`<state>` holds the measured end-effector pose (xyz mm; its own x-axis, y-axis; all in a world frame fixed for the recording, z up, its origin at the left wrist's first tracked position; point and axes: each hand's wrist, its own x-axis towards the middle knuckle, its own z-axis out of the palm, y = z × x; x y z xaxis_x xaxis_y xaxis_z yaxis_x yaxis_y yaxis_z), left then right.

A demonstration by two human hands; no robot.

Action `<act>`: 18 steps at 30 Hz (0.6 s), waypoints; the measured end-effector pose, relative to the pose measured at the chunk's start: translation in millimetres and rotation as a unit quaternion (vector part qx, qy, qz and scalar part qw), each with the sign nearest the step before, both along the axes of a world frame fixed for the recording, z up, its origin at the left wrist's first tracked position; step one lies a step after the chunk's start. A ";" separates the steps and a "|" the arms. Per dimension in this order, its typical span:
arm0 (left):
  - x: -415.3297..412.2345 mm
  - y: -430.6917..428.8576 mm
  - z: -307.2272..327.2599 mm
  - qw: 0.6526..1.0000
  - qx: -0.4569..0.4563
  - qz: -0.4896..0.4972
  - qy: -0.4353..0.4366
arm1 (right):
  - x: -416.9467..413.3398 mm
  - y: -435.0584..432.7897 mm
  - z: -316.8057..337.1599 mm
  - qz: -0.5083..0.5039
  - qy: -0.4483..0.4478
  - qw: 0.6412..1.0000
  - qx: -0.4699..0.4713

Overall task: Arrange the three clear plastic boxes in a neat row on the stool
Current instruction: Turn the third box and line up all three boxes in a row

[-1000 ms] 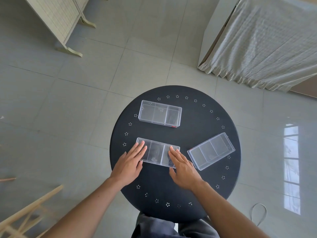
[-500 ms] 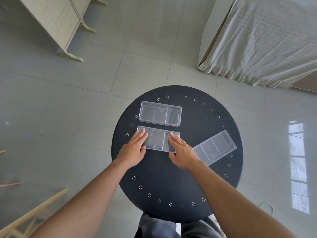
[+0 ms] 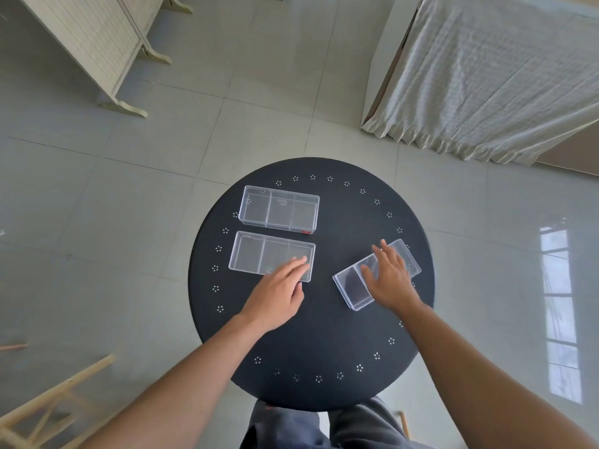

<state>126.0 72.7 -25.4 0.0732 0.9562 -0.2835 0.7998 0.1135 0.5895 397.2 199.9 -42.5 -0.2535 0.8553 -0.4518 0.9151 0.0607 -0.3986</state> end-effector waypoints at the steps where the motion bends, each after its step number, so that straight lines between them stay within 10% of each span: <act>1: 12.7 0.3 1.4 1.000 -0.008 -0.005 -0.007 | 11.1 4.0 1.9 -0.007 -0.004 1.000 0.000; 18: 149.8 -35.2 15.5 0.973 -0.230 0.003 0.025 | 87.1 -37.9 -7.6 0.086 -0.053 0.991 -0.084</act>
